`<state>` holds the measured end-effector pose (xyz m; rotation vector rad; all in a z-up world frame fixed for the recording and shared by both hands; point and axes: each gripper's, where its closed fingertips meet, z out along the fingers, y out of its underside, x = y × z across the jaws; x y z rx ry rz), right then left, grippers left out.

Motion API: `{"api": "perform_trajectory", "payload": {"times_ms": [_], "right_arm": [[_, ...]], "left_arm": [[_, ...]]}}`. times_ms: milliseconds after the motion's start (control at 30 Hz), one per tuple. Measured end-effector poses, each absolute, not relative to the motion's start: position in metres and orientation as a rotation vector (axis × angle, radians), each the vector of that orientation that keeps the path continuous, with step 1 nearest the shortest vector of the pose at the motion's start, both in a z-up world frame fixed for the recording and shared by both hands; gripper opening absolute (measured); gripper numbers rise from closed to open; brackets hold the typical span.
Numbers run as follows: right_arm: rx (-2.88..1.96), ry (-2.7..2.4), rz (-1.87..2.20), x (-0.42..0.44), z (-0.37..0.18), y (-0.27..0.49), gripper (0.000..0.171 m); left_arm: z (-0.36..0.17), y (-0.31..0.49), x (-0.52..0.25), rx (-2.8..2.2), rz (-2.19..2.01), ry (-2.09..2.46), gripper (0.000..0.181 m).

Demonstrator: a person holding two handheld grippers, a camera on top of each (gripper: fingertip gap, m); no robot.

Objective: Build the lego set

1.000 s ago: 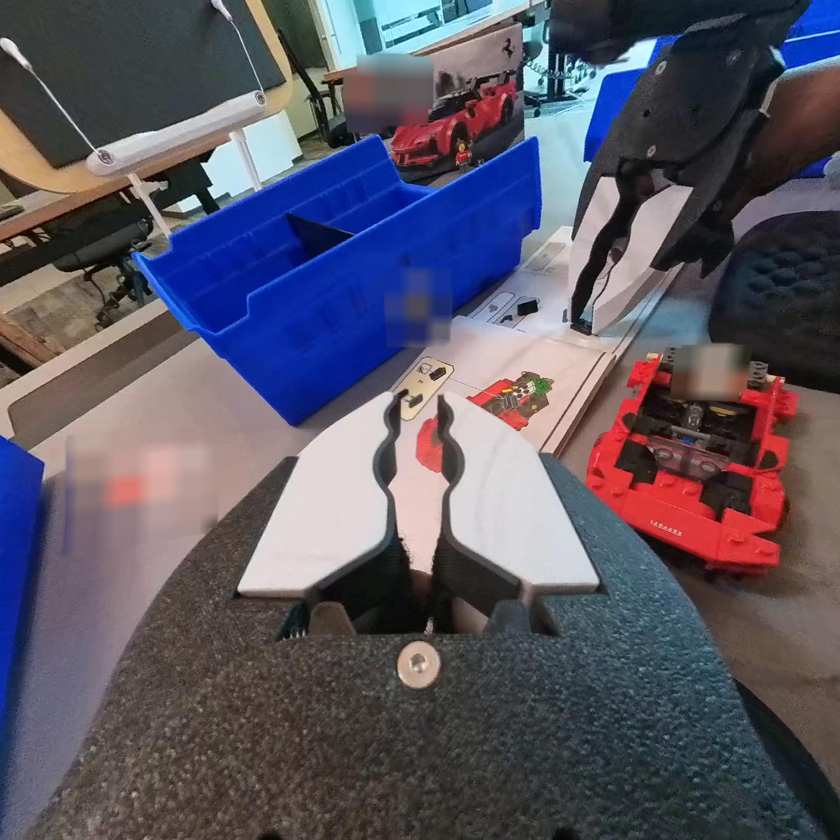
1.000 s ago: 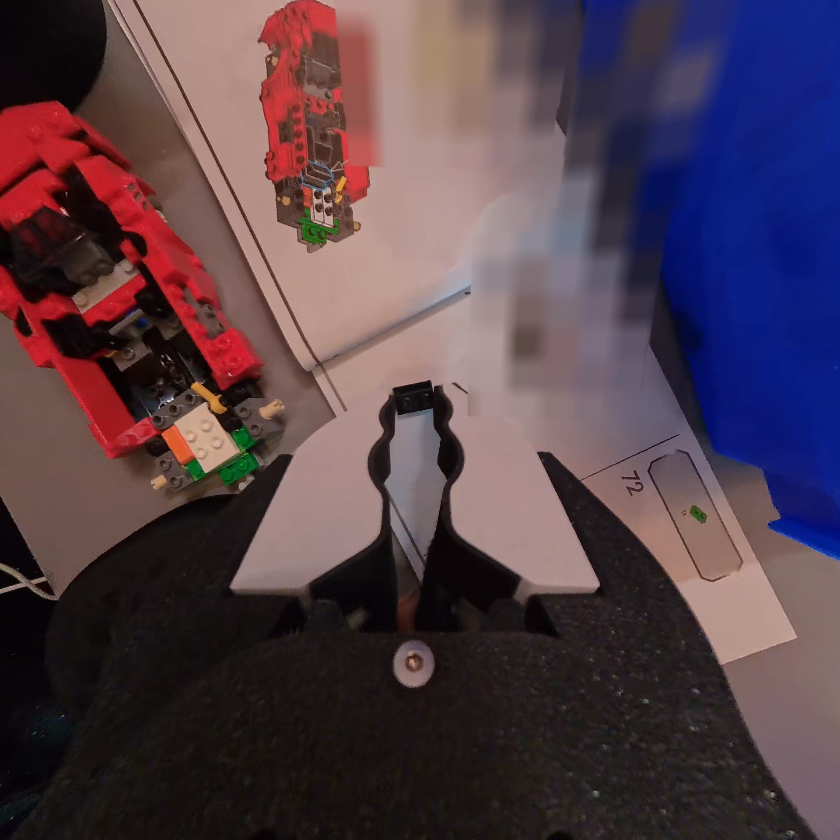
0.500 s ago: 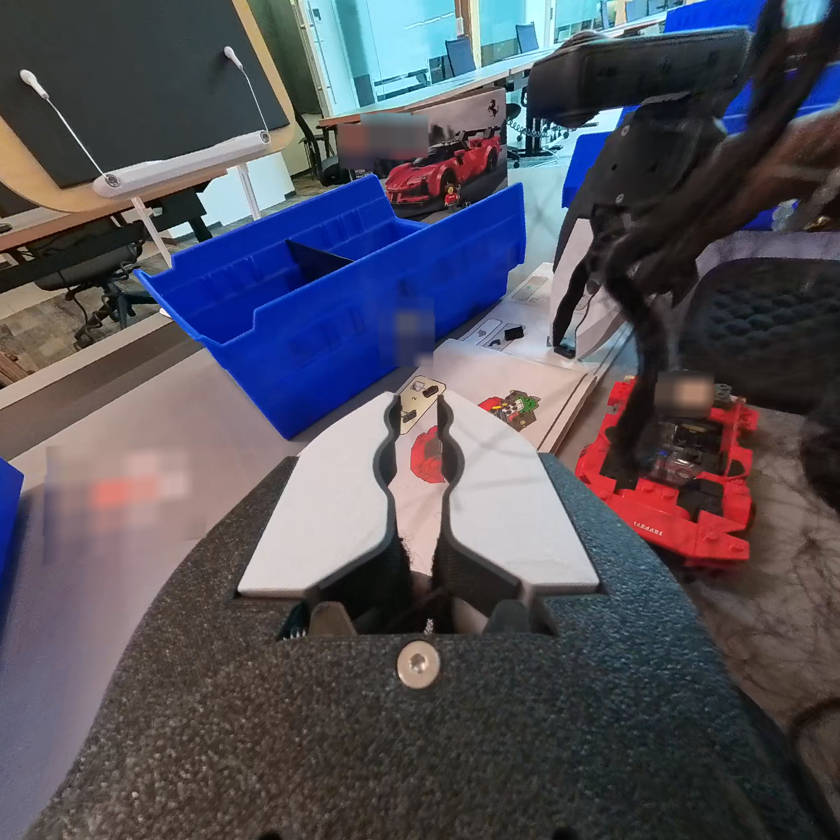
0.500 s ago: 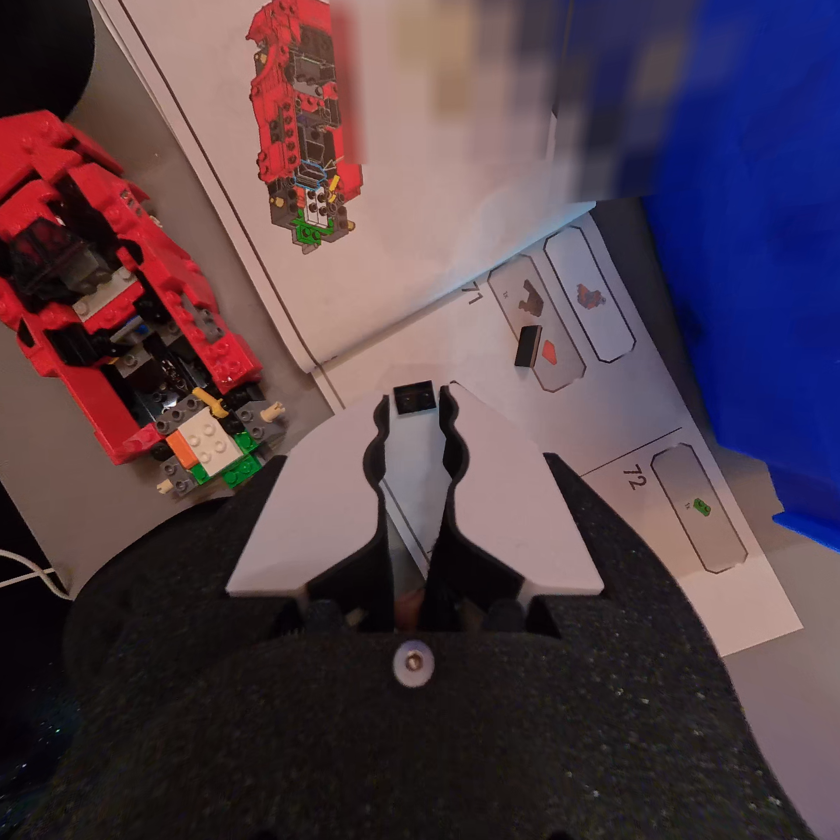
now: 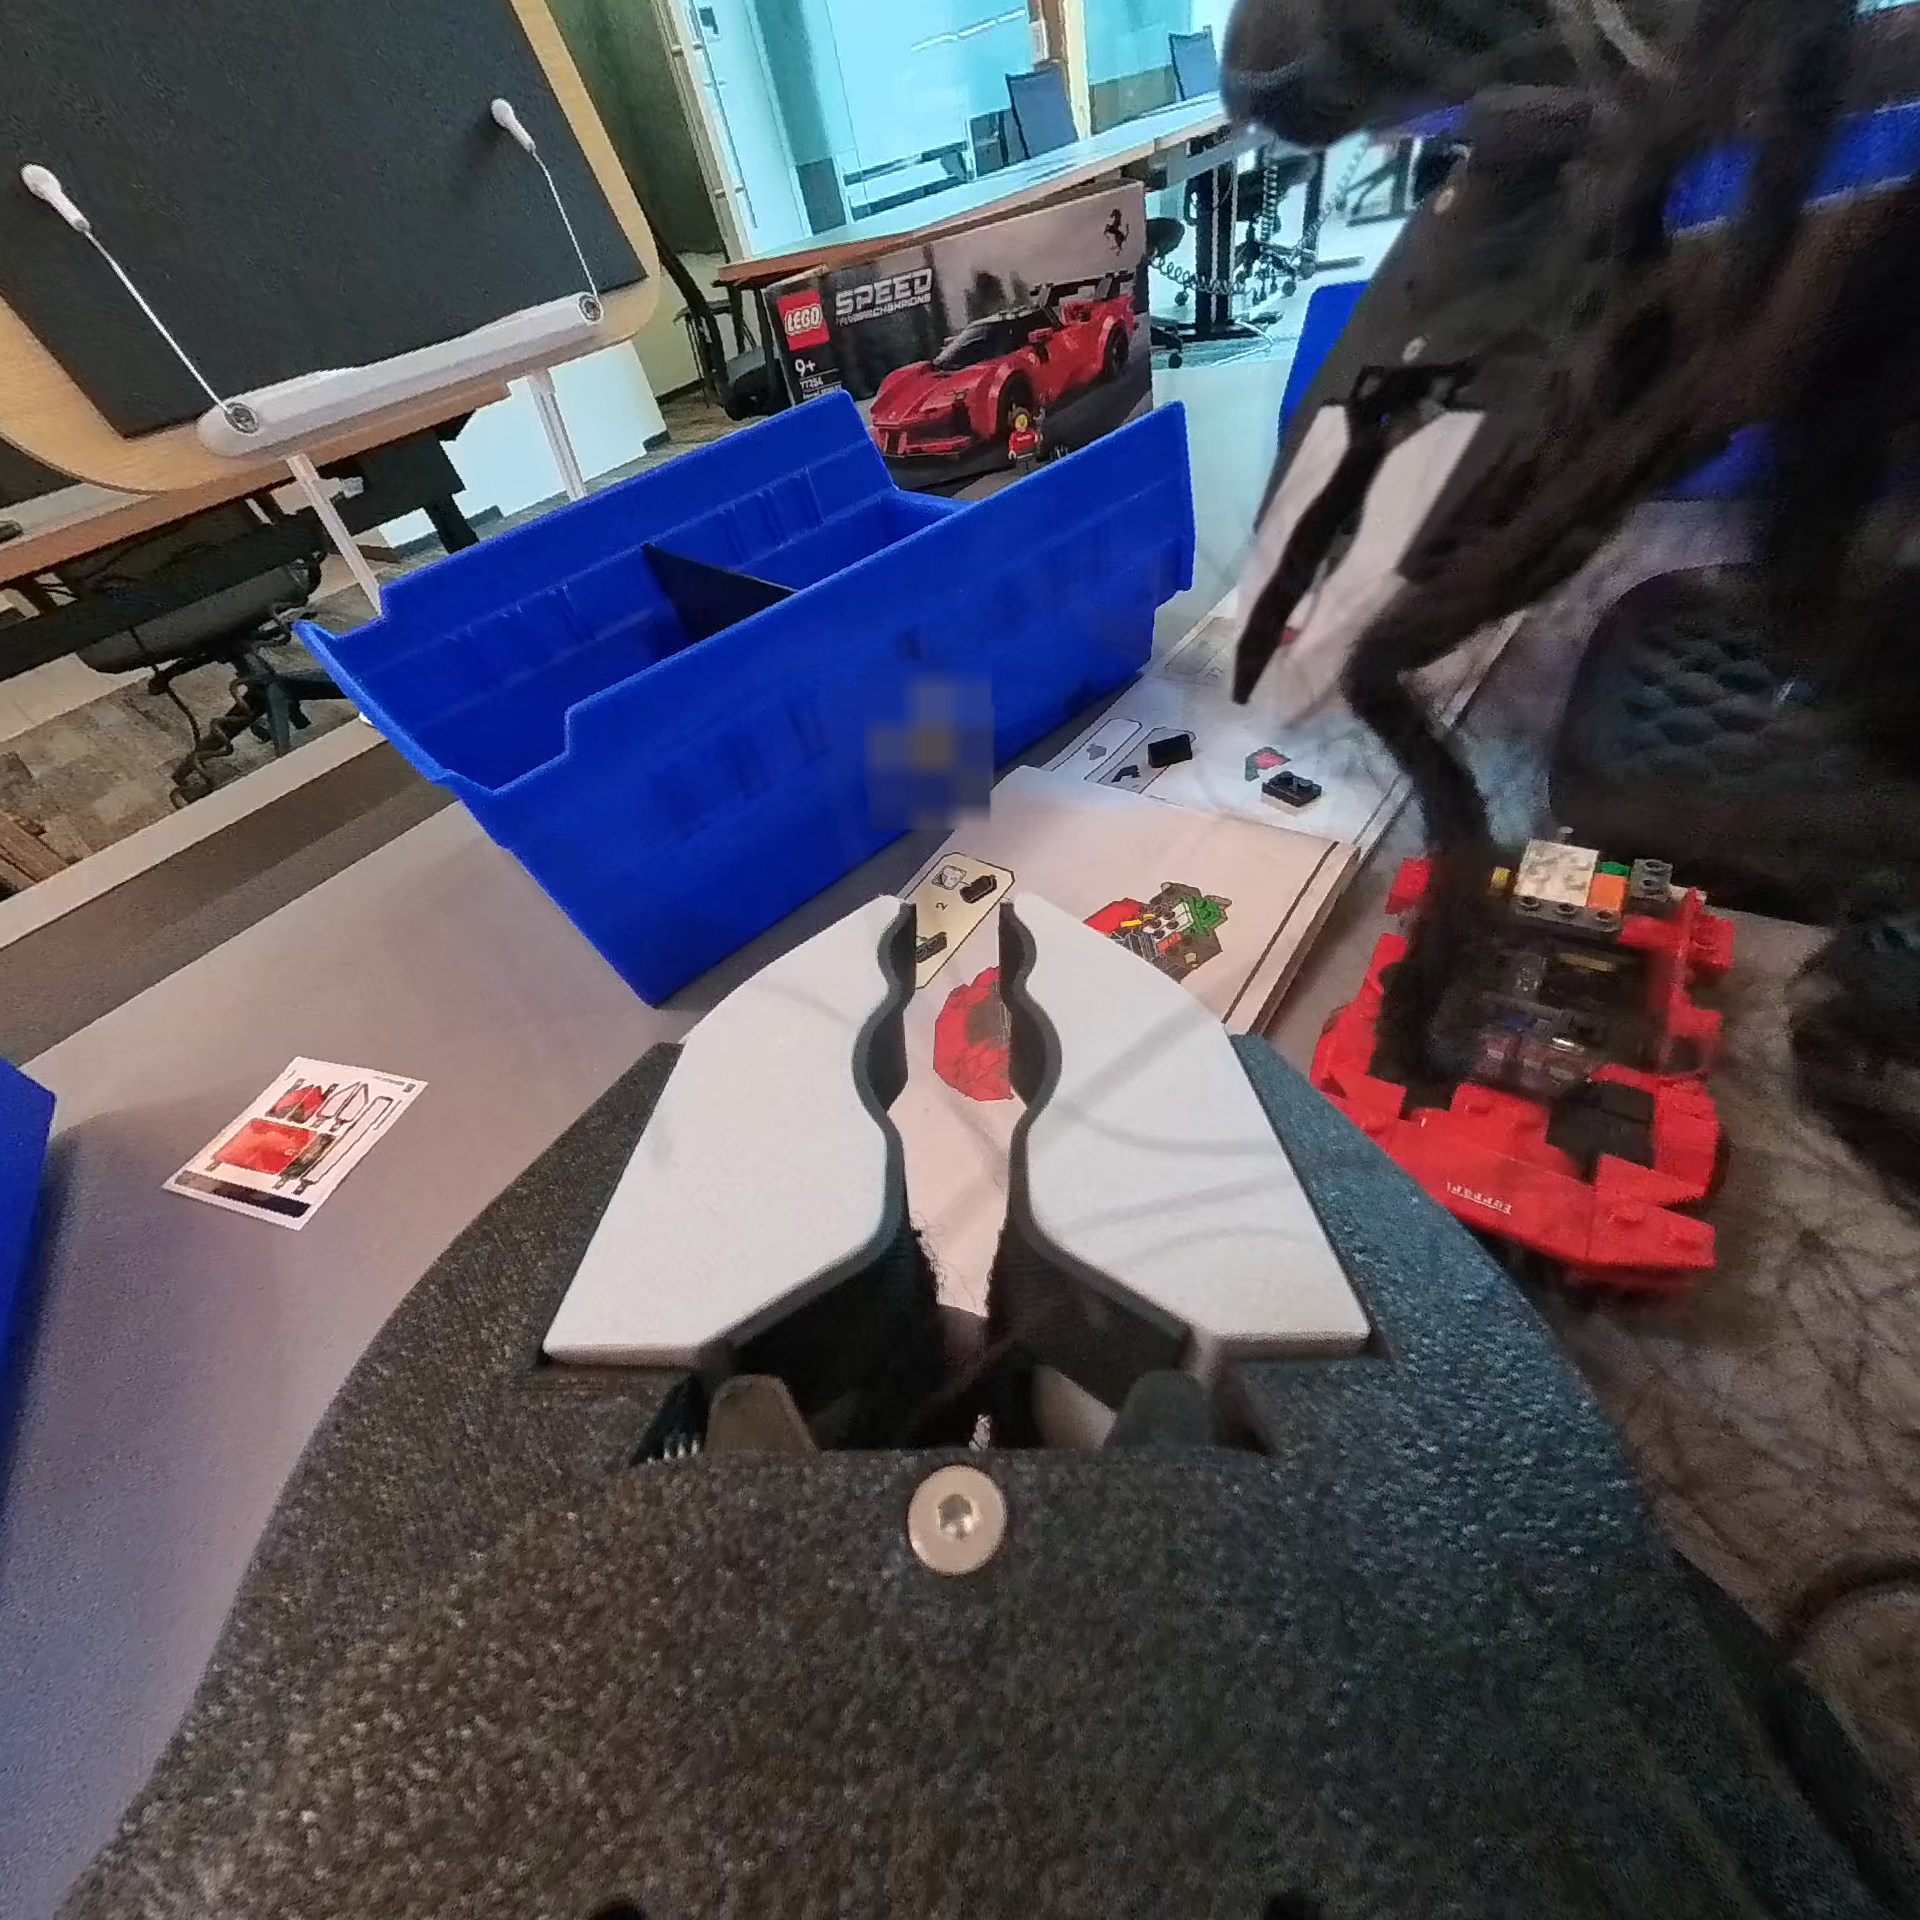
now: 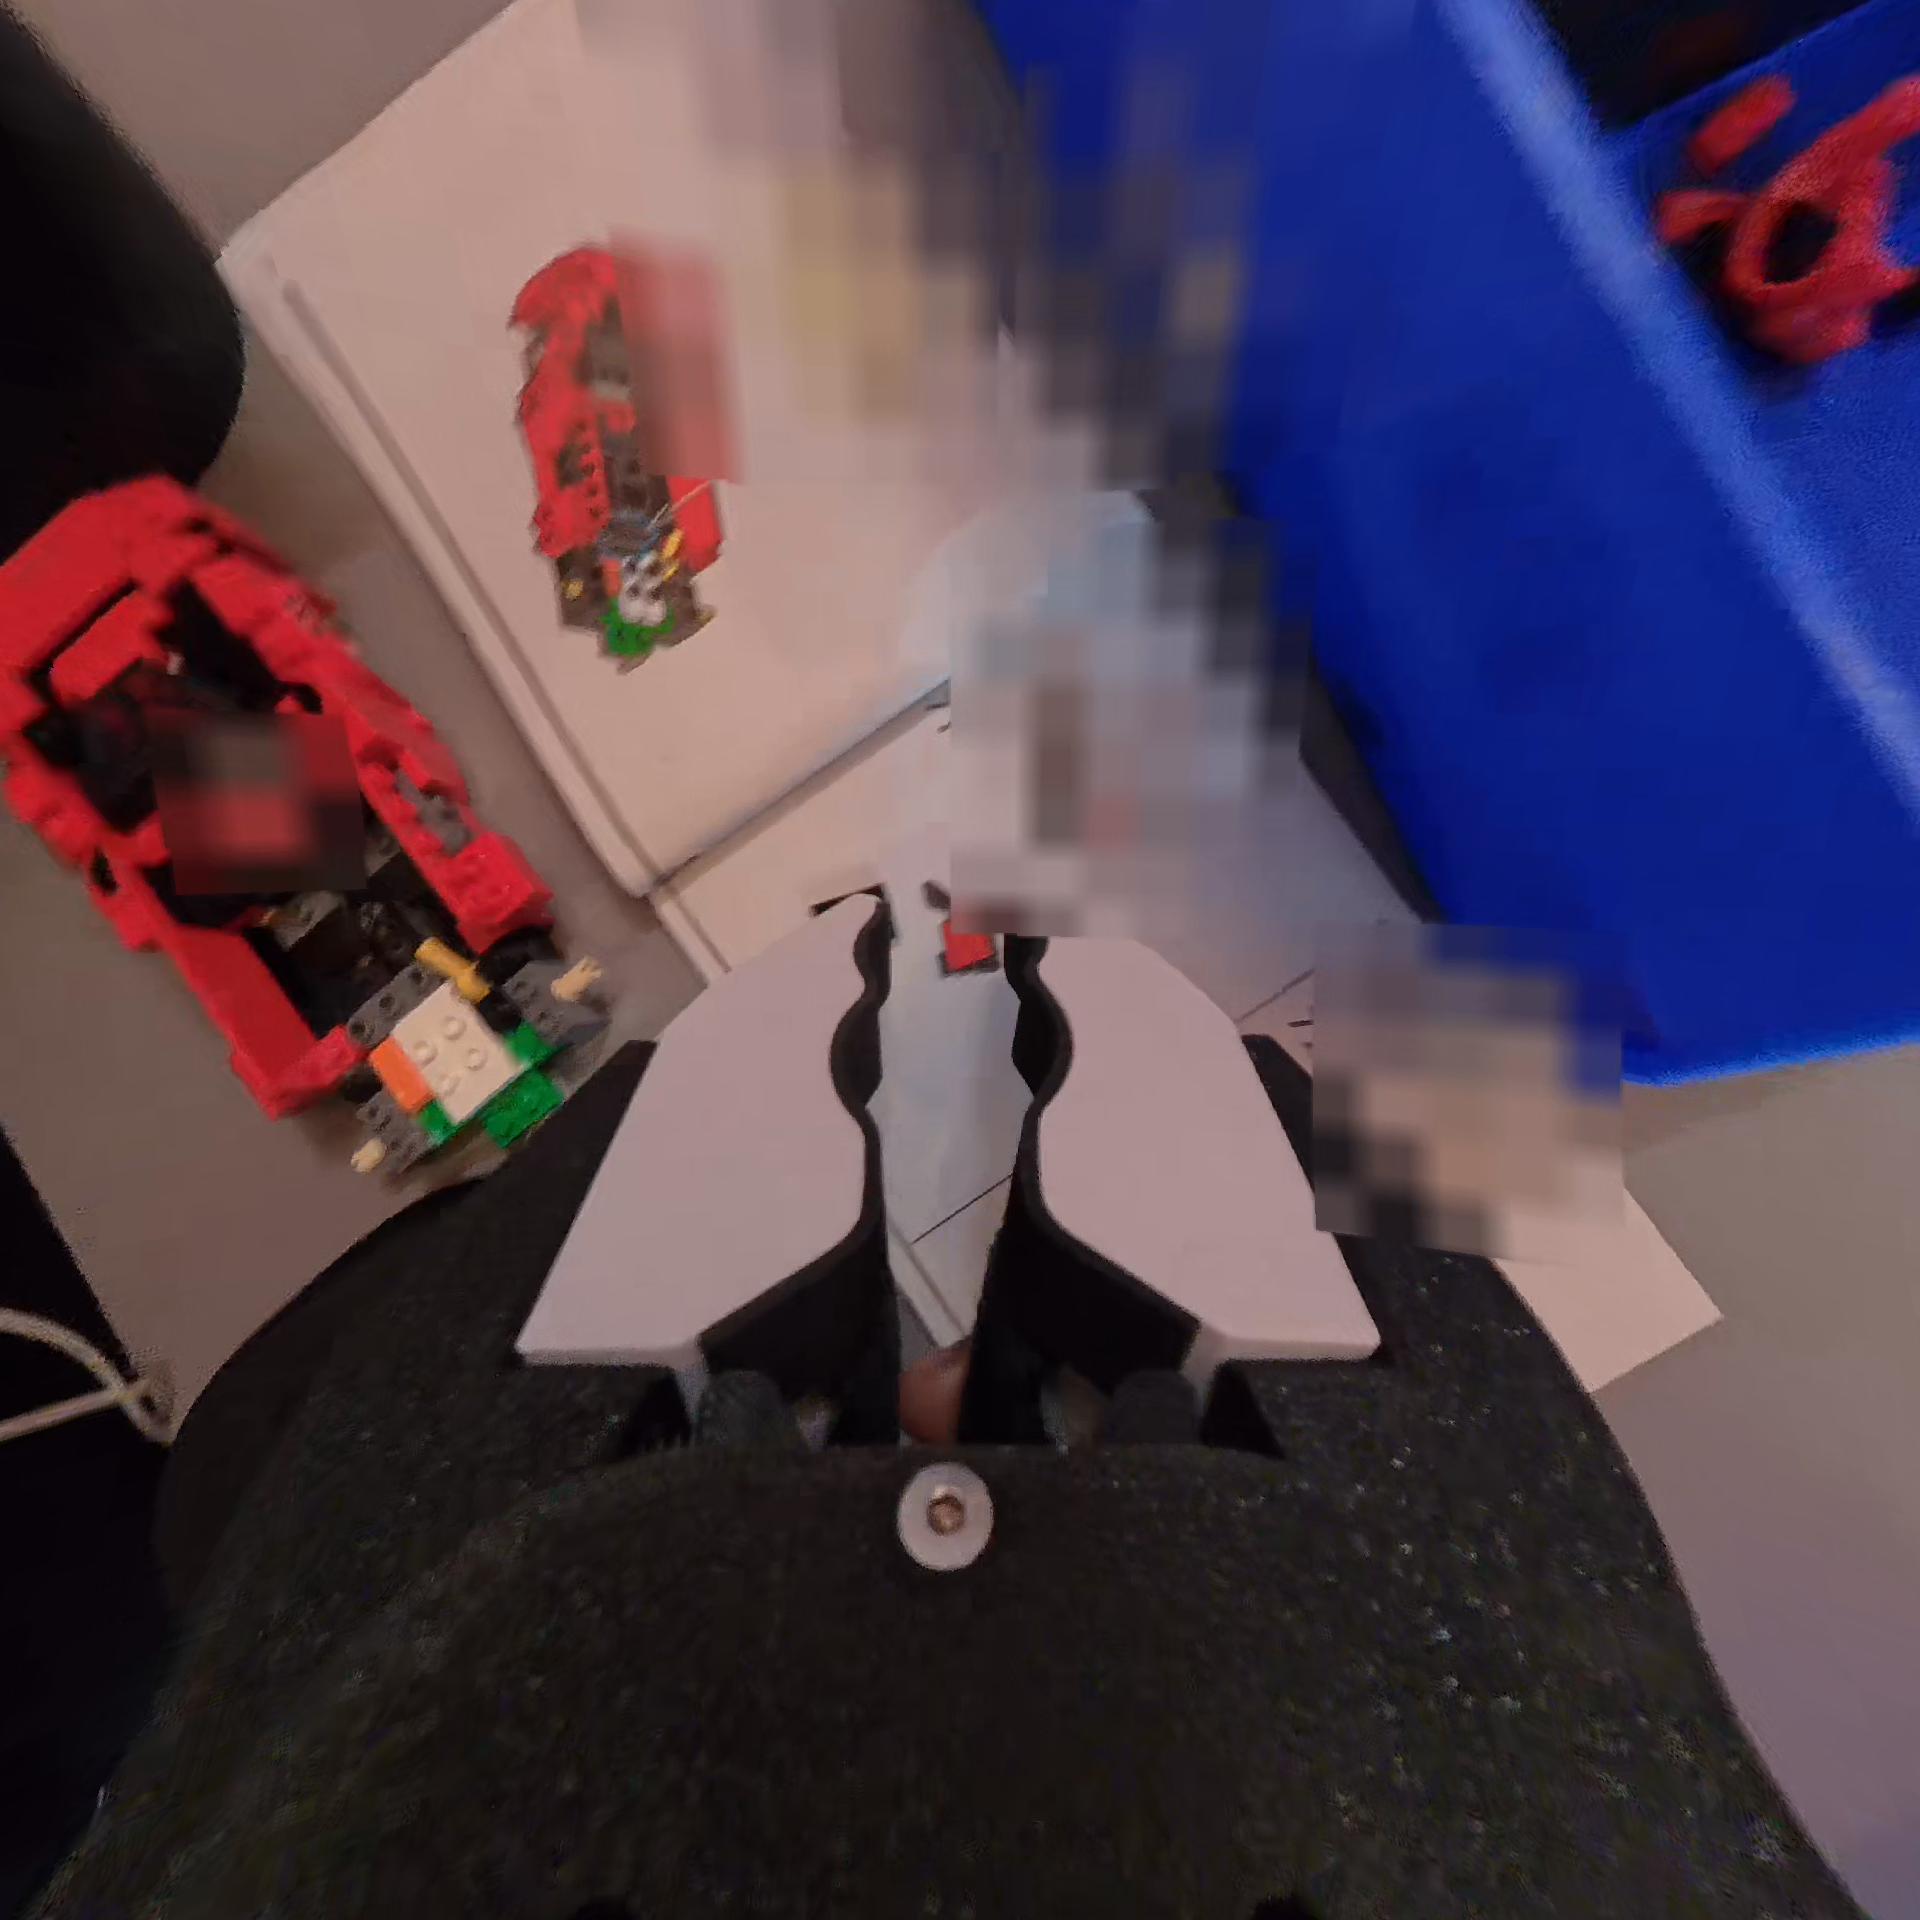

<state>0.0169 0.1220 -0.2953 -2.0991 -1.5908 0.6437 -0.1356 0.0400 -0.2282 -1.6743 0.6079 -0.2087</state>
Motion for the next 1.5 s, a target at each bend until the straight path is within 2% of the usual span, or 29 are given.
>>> {"api": "perform_trajectory", "payload": {"times_ms": [167, 500, 700, 800, 1033, 1500], "right_arm": [[-2.162, -1.423, 0.712, 0.007, -0.300, 0.147, 0.010], [-2.109, -1.624, 0.692, -0.001, -0.312, 0.142, 0.005], [-1.395, -2.090, 0.806, 0.002, -0.271, 0.096, 0.004], [-1.199, -2.195, 0.795, 0.004, -0.257, 0.087, 0.004], [-1.111, -2.644, 0.139, 0.028, -0.305, 0.129, 0.004], [-1.175, -2.586, 0.408, 0.027, -0.309, 0.090, 0.004]], "left_arm": [[-0.228, 0.040, -0.135, -1.672, -0.210, 0.611, 0.015], [-0.228, 0.039, -0.135, -1.672, -0.221, 0.613, 0.015], [-0.229, 0.039, -0.135, -1.673, -0.219, 0.616, 0.014], [-0.230, 0.039, -0.134, -1.675, -0.211, 0.623, 0.014], [-0.231, 0.038, -0.132, -1.670, -0.193, 0.641, 0.013], [-0.234, 0.038, -0.129, -1.679, -0.174, 0.679, 0.013]]}}
